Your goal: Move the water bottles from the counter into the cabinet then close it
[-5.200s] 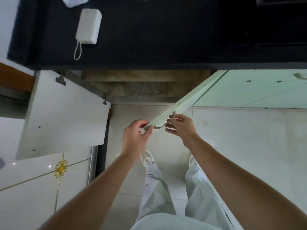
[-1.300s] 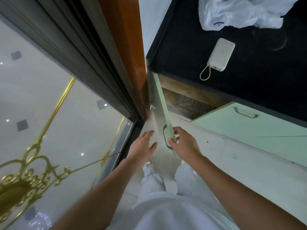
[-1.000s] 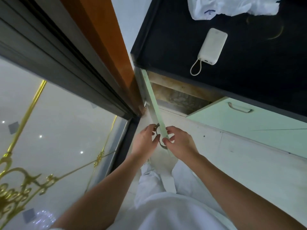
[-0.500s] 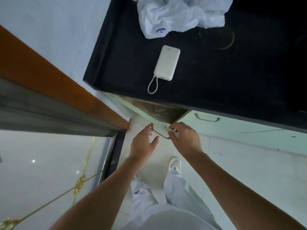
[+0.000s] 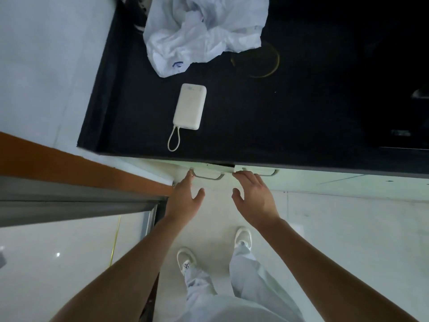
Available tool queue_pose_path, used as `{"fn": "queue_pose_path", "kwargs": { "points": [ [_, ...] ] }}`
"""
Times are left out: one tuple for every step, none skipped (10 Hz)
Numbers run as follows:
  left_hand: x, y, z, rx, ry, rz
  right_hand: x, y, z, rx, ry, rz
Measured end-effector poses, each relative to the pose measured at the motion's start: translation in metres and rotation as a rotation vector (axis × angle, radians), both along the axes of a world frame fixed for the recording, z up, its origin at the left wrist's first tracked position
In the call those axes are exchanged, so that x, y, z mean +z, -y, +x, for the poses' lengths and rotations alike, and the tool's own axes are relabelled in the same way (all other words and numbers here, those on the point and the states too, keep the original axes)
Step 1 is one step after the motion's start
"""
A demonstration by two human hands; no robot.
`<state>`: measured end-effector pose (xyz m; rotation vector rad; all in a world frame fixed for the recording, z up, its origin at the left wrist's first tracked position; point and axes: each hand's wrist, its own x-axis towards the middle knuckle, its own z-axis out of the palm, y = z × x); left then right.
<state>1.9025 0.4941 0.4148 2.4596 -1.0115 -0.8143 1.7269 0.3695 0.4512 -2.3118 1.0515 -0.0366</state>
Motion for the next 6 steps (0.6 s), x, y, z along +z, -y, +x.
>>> {"fn": "queue_pose_path", "kwargs": {
  "points": [
    [0.002, 0.014, 0.005, -0.027, -0.006, 0.081, 0.003, 0.003, -0.01, 0.003, -0.023, -0.005],
    [0.009, 0.026, 0.01, -0.083, 0.007, 0.152, 0.008, 0.008, -0.023, 0.018, -0.066, -0.006],
    [0.016, 0.031, 0.013, -0.163, 0.031, 0.212, 0.014, 0.011, -0.035, 0.02, -0.116, -0.007],
    [0.023, 0.03, 0.008, -0.209, 0.074, 0.258, 0.019, 0.01, -0.046, 0.017, -0.152, -0.009],
    [0.036, 0.021, -0.004, -0.272, 0.188, 0.289, 0.029, 0.005, -0.05, 0.031, -0.177, -0.016],
    [0.049, 0.006, -0.022, -0.302, 0.333, 0.283, 0.036, 0.0, -0.054, 0.042, -0.18, -0.024]
  ]
}}
